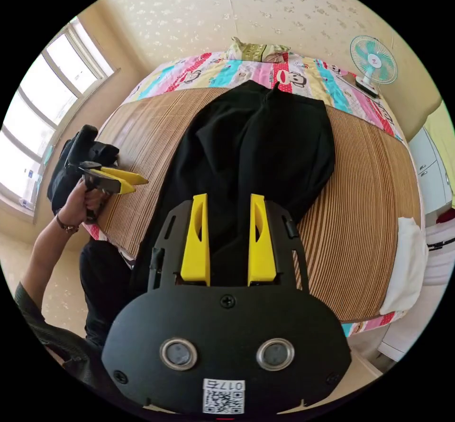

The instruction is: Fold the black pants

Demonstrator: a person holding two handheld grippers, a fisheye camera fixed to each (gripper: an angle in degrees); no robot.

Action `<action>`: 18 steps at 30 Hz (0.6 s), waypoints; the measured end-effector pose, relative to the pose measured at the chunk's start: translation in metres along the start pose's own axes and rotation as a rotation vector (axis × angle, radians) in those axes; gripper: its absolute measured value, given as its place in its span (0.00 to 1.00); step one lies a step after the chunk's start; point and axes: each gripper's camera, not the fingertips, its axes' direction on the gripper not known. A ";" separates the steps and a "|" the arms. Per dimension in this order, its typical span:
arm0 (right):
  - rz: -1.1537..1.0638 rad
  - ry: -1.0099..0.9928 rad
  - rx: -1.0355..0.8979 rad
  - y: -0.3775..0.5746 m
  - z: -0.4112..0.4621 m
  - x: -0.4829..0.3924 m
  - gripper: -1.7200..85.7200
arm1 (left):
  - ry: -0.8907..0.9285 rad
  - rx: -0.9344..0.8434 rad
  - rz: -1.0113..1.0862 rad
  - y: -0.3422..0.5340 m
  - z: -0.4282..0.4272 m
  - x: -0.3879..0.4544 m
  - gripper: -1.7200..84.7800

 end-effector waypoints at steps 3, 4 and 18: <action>0.064 -0.032 -0.016 0.081 0.033 -0.022 0.17 | 0.040 -0.036 -0.070 0.035 0.048 -0.006 0.21; 0.102 -0.090 -0.001 0.114 0.034 -0.031 0.18 | 0.051 -0.038 -0.081 0.041 0.054 -0.005 0.21; 0.453 -0.186 0.038 0.294 -0.020 -0.048 0.23 | -0.157 0.010 -0.038 0.119 0.054 0.002 0.16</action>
